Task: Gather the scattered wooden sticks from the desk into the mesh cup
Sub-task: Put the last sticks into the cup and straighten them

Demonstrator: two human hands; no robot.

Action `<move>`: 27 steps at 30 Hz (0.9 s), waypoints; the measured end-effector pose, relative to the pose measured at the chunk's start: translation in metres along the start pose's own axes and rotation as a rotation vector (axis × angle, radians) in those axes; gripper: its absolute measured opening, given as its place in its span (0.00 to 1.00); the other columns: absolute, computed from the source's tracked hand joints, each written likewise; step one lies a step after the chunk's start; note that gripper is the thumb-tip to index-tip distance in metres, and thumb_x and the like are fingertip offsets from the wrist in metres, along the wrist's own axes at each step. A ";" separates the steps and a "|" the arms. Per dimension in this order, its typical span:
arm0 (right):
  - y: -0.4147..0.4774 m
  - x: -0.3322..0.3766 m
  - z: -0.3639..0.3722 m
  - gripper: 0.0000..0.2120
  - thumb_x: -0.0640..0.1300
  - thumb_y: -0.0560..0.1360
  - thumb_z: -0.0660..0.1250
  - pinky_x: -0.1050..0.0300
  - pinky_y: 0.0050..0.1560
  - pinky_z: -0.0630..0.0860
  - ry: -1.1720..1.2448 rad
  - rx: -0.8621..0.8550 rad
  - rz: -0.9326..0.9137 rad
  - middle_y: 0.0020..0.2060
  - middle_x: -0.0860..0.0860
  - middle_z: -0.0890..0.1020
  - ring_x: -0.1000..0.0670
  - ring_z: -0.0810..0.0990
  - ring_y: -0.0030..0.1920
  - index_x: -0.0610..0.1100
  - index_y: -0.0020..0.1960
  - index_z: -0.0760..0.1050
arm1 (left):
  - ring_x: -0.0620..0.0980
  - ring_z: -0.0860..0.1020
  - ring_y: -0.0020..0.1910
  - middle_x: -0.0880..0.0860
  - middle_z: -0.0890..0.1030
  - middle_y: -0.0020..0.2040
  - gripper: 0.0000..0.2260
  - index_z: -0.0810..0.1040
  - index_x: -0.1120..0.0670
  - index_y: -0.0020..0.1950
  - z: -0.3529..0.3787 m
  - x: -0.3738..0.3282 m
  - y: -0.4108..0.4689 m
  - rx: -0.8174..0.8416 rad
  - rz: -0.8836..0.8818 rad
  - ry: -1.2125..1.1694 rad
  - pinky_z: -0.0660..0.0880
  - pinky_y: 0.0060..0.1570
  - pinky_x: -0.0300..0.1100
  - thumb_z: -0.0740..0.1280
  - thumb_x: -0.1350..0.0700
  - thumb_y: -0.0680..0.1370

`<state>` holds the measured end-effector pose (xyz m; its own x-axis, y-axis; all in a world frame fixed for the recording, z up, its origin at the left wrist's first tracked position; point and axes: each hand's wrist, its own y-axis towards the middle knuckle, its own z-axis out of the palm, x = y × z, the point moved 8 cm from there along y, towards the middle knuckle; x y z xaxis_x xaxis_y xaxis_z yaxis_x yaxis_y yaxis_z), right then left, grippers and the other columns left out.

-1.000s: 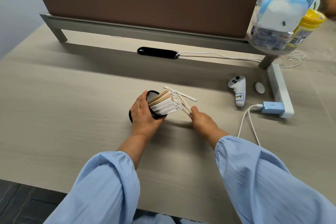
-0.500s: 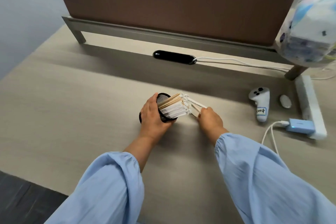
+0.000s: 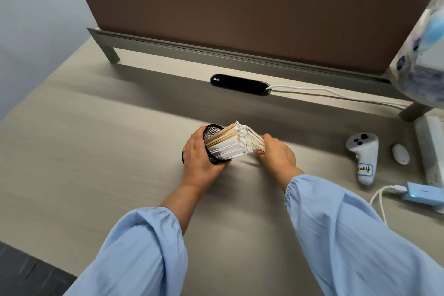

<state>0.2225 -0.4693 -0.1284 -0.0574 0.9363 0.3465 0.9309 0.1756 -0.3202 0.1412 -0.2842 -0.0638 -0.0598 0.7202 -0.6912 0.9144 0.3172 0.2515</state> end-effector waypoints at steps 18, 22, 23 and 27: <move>-0.010 0.057 -0.099 0.23 0.40 0.78 0.59 0.64 0.25 0.65 1.741 -0.542 0.115 0.16 0.55 0.64 0.55 0.63 0.19 0.47 0.25 0.61 | 0.62 0.75 0.56 0.63 0.76 0.58 0.38 0.67 0.63 0.65 -0.013 0.010 0.028 0.126 0.181 0.061 0.63 0.58 0.52 0.63 0.42 0.60; -0.021 0.103 -0.103 0.25 0.45 0.81 0.51 0.72 0.35 0.70 1.317 -0.458 0.012 0.27 0.51 0.75 0.62 0.72 0.26 0.42 0.28 0.71 | 0.57 0.73 0.58 0.61 0.75 0.60 0.40 0.66 0.62 0.66 -0.021 0.016 0.032 0.161 0.191 0.012 0.65 0.58 0.61 0.65 0.40 0.60; -0.023 0.112 -0.095 0.25 0.46 0.82 0.50 0.74 0.34 0.69 1.184 -0.404 0.000 0.30 0.49 0.76 0.63 0.73 0.27 0.42 0.30 0.75 | 0.55 0.71 0.59 0.60 0.75 0.61 0.41 0.66 0.62 0.66 -0.024 0.017 0.035 0.159 0.188 -0.008 0.65 0.59 0.60 0.65 0.40 0.59; -0.019 0.139 -0.067 0.18 0.56 0.77 0.57 0.72 0.50 0.72 0.921 -0.300 -0.086 0.43 0.49 0.82 0.62 0.78 0.42 0.52 0.40 0.83 | 0.58 0.70 0.60 0.60 0.74 0.62 0.42 0.66 0.61 0.66 -0.039 0.023 0.044 0.120 0.171 -0.103 0.65 0.60 0.55 0.68 0.39 0.59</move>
<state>0.2211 -0.3628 -0.0147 0.0563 0.2970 0.9532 0.9973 0.0283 -0.0677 0.1645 -0.2297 -0.0424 0.1363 0.6882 -0.7126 0.9489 0.1159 0.2934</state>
